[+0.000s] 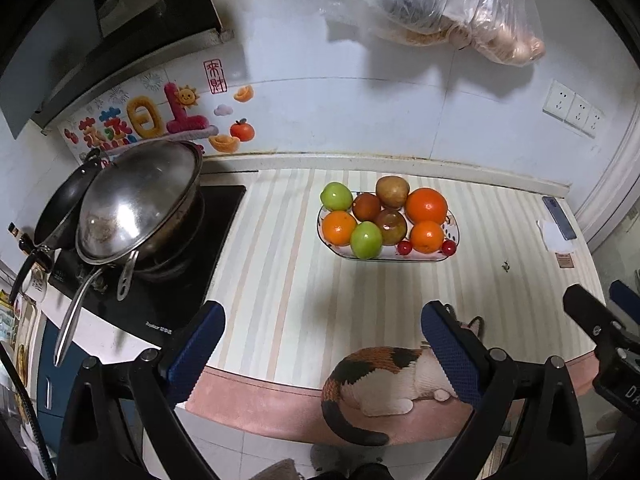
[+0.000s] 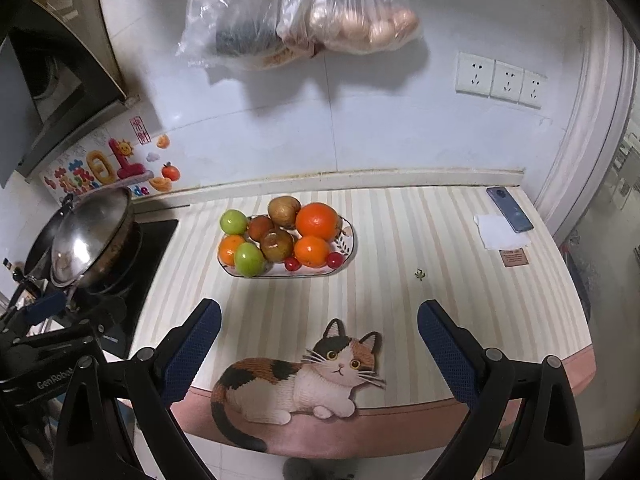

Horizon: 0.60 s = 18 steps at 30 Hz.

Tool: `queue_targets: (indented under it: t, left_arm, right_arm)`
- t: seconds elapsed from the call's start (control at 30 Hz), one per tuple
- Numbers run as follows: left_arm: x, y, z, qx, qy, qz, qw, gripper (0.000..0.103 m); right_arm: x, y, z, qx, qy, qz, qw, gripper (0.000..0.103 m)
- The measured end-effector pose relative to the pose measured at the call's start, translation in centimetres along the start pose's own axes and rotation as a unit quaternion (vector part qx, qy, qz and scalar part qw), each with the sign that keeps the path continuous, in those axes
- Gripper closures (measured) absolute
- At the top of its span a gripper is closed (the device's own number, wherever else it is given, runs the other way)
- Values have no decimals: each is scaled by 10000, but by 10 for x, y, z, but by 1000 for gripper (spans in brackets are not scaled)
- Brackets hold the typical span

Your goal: Organize fruits

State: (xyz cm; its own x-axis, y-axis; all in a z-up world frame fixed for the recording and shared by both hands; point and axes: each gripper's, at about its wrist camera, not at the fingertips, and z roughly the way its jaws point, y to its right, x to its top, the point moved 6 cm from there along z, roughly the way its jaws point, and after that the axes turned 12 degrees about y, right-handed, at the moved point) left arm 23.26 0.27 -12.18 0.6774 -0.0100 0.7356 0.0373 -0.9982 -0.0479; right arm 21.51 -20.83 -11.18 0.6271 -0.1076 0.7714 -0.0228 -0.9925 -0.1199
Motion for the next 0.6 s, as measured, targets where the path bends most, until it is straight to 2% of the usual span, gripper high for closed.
queue_targets:
  t: [0.6]
  left_arm:
    - [10, -1, -3, -60, 102, -14, 9999, 2]
  right_arm:
    - [2, -12, 3, 50, -56, -73, 9999, 2]
